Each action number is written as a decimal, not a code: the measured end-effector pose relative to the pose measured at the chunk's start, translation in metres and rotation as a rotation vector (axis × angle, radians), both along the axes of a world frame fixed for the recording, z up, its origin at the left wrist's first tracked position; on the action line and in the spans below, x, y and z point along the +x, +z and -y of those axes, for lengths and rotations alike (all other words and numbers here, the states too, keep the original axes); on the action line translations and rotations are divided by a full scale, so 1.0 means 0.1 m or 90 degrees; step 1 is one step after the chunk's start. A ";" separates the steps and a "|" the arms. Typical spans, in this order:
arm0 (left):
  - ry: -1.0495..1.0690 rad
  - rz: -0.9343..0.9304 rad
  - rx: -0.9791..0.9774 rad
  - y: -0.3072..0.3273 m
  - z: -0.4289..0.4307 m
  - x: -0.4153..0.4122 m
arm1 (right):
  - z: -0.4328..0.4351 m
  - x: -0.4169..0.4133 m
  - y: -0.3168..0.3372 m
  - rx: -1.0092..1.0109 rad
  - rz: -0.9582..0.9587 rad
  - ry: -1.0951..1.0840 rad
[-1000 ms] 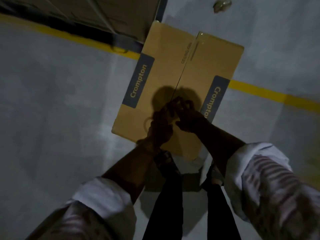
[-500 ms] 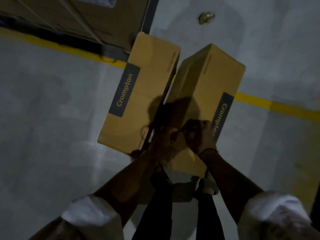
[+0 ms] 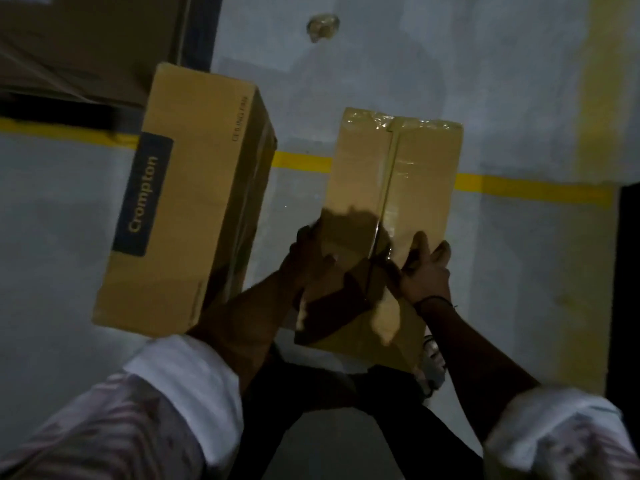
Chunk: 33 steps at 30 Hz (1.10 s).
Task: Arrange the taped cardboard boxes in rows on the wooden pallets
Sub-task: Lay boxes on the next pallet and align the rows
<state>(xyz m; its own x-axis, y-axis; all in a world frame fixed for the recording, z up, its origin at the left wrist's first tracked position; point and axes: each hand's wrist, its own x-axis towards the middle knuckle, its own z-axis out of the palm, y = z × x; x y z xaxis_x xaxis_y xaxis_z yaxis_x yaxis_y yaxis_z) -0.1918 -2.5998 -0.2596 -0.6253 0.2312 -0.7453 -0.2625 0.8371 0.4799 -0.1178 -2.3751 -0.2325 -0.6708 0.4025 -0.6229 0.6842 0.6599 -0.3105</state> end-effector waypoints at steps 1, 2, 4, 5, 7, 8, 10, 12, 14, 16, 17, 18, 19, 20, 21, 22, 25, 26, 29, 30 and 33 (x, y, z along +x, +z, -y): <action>-0.007 0.005 0.018 -0.03 -0.10 -0.01 | -0.08 0.04 -0.05 -0.017 -0.016 0.011; -0.004 -0.002 0.018 -0.01 -0.23 0.01 | -0.16 0.09 -0.10 -0.015 -0.016 0.029; 0.013 -0.027 0.006 0.09 -0.43 0.09 | -0.29 0.19 -0.15 -0.026 -0.015 0.007; 0.024 -0.050 0.015 0.14 -0.48 0.16 | -0.32 0.25 -0.12 -0.055 -0.013 -0.043; 0.034 -0.085 0.033 0.36 -0.55 0.26 | -0.39 0.39 0.02 -0.056 -0.031 -0.059; 0.022 -0.097 0.034 0.55 -0.60 0.29 | -0.43 0.45 0.20 -0.036 -0.045 0.006; -0.007 -0.130 0.017 1.02 -0.73 0.35 | -0.52 0.59 0.59 0.012 -0.065 0.115; -0.022 -0.164 -0.022 1.67 -0.90 0.41 | -0.64 0.74 1.11 0.018 -0.075 0.132; -0.030 -0.204 -0.052 2.39 -1.08 0.54 | -0.76 0.93 1.75 0.017 -0.101 0.111; -0.029 -0.242 -0.070 3.14 -1.27 0.72 | -0.90 1.11 2.44 0.023 -0.130 0.075; -0.035 -0.262 -0.080 3.47 -1.35 0.84 | -0.97 1.22 2.77 0.035 -0.134 0.058; -0.045 -0.275 -0.093 3.80 -1.43 0.97 | -1.03 1.34 3.10 0.059 -0.143 0.051; -0.054 -0.287 -0.101 4.09 -1.50 1.11 | -1.09 1.46 3.37 0.085 -0.158 0.050; -0.055 -0.292 -0.109 4.37 -1.57 1.26 | -1.15 1.57 3.64 0.109 -0.167 0.053; -0.045 -0.297 -0.110 4.60 -1.64 1.42 | -1.21 1.66 3.88 0.122 -0.166 0.057; -0.032 -0.295 -0.109 4.84 -1.70 1.59 | -1.26 1.77 4.11 0.129 -0.163 0.066; 0.013 -0.294 -0.086 5.37 -1.88 2.10 | -1.43 2.22 4.69 0.163 -0.193 0.084; 0.031 -0.292 -0.074 5.53 -1.95 2.28 | -1.48 2.41 4.86 0.175 -0.201 0.082; 0.052 -0.324 -0.037 5.99 -2.18 2.85 | -1.64 3.03 5.32 0.178 -0.245 0.047; 0.045 -0.347 -0.038 6.13 -2.26 3.06 | -1.70 3.23 5.49 0.185 -0.260 0.035; 0.009 -0.378 -0.059 6.49 -2.52 3.74 | -1.89 3.91 5.94 0.239 -0.285 0.035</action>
<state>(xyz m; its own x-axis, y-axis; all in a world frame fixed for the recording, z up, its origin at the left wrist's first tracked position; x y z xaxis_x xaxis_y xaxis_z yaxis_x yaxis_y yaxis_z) 0.1817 -2.3477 0.3898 -0.9433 0.1708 -0.2847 0.0168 0.8810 0.4728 0.2728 -2.1859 0.3617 -0.8617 0.4983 -0.0952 0.5021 0.8110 -0.3002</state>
